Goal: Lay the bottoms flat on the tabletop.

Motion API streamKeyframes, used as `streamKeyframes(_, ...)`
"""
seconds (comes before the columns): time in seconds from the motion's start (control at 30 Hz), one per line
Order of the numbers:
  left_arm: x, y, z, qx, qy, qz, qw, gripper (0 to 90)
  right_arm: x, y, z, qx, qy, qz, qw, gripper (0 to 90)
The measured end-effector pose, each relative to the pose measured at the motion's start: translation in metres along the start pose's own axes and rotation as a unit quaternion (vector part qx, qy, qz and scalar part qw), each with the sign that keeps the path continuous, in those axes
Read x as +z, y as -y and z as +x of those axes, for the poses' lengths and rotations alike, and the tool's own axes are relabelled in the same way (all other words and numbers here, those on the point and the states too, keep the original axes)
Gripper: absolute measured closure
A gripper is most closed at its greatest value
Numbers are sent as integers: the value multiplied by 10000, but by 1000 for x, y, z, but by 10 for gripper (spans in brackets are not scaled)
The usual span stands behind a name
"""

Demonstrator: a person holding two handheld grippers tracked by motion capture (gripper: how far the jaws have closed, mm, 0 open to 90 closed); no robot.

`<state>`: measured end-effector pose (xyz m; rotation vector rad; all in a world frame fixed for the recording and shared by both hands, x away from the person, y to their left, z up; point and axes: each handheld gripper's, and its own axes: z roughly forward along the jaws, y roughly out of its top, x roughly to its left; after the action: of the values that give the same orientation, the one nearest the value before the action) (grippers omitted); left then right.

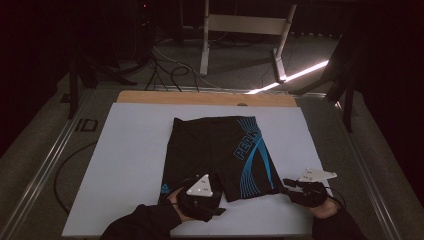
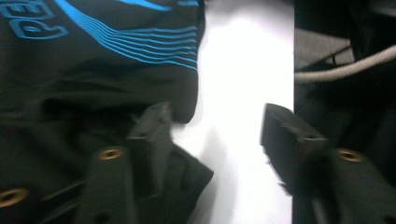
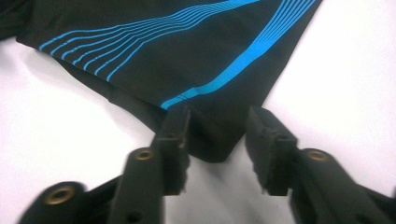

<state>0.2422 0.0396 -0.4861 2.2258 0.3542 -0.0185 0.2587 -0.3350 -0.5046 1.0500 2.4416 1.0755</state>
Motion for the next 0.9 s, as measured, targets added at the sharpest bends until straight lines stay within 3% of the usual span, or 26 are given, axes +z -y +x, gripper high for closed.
streamKeyframes(0.07, 9, -3, 0, 46, 64, 108, 9999, 477, 3, -1, 0, -38, 11, 80, 10000, 659)
streamKeyframes(0.1, 14, -4, 0, 69, 84, 142, 9998, 496, 4, -1, 0, -174, 30, 96, 9998, 686)
streamKeyframes(0.2, 26, -8, 0, 174, 1, 297, 9994, 506, 6, -6, 1, -185, 57, 170, 9997, 891)
streamKeyframes(0.27, 32, -11, 1, 287, -115, 394, 9987, 506, 4, -11, 2, -99, 46, 115, 9999, 900)
streamKeyframes(0.3, 35, -12, 1, 308, -174, 414, 9985, 506, 2, -13, 3, -155, 72, 2, 9999, 900)
streamKeyframes(0.33, 39, -13, 2, 356, -190, 452, 9982, 506, -2, -16, 4, -15, 21, -131, 9999, 900)
streamKeyframes(0.47, 51, -15, 5, 372, -345, 578, 9970, 548, -15, -25, 5, 74, -57, -566, 9984, 900)
streamKeyframes(0.6, 60, -17, 5, 513, -539, 737, 9945, 586, -14, -26, 6, 35, -25, -550, 9985, 900)
streamKeyframes(0.63, 61, -18, 6, 633, -600, 818, 9928, 605, -13, -25, 6, 45, 7, -495, 9988, 900)
streamKeyframes(0.67, 62, -19, 5, 732, -704, 873, 9910, 648, -12, -25, 5, 64, -8, -517, 9986, 900)
streamKeyframes(0.77, 62, -20, 7, 809, -831, 913, 9890, 752, -14, -25, 4, 81, 41, -514, 9986, 900)
streamKeyframes(0.9, 58, -22, 10, 611, -682, 885, 9919, 863, -14, -25, 4, 90, 53, -517, 9986, 900)
